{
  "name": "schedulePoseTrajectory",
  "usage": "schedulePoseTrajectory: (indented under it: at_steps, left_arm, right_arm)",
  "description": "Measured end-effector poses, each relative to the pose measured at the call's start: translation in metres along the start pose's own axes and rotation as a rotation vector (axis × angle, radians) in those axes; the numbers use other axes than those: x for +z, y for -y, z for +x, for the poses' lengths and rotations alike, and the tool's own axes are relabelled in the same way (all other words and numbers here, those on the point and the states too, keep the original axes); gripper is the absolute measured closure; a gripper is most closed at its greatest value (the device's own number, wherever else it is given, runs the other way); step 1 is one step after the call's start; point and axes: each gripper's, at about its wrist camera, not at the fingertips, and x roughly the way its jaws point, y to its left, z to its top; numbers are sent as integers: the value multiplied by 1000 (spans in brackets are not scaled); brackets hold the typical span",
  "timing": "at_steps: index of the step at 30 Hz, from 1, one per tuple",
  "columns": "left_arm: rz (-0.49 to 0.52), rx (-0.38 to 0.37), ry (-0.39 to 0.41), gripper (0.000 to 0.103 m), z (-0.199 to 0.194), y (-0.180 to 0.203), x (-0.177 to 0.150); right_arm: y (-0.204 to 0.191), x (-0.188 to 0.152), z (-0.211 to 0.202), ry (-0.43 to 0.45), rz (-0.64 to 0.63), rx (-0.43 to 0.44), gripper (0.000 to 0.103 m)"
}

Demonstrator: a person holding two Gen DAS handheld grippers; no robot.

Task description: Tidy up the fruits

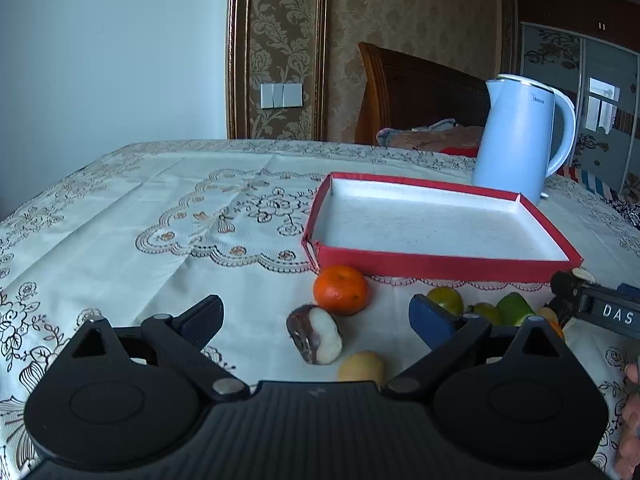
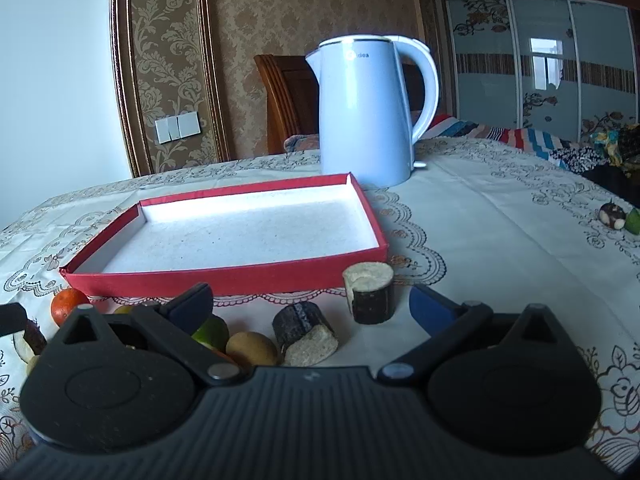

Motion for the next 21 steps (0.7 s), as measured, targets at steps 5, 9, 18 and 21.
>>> schedulePoseTrajectory:
  at_steps: [5,9,18,21]
  left_arm:
    - [27,-18,-2,3,-7,8,-6]
    - [32,-22,9,3,-13,10,-8]
    - [48,-30,-22,3,-3,18,-13]
    - [50,-30,-34,3,1,20,-14]
  right_arm:
    - [-4,-1,-9,-7,-30,12,0]
    - [-8,-6,-21,-4,-53,34,0]
    - [-7,-13,-29,10,-86,34,0]
    - [-7,-14,-25,-1,-87,45,0]
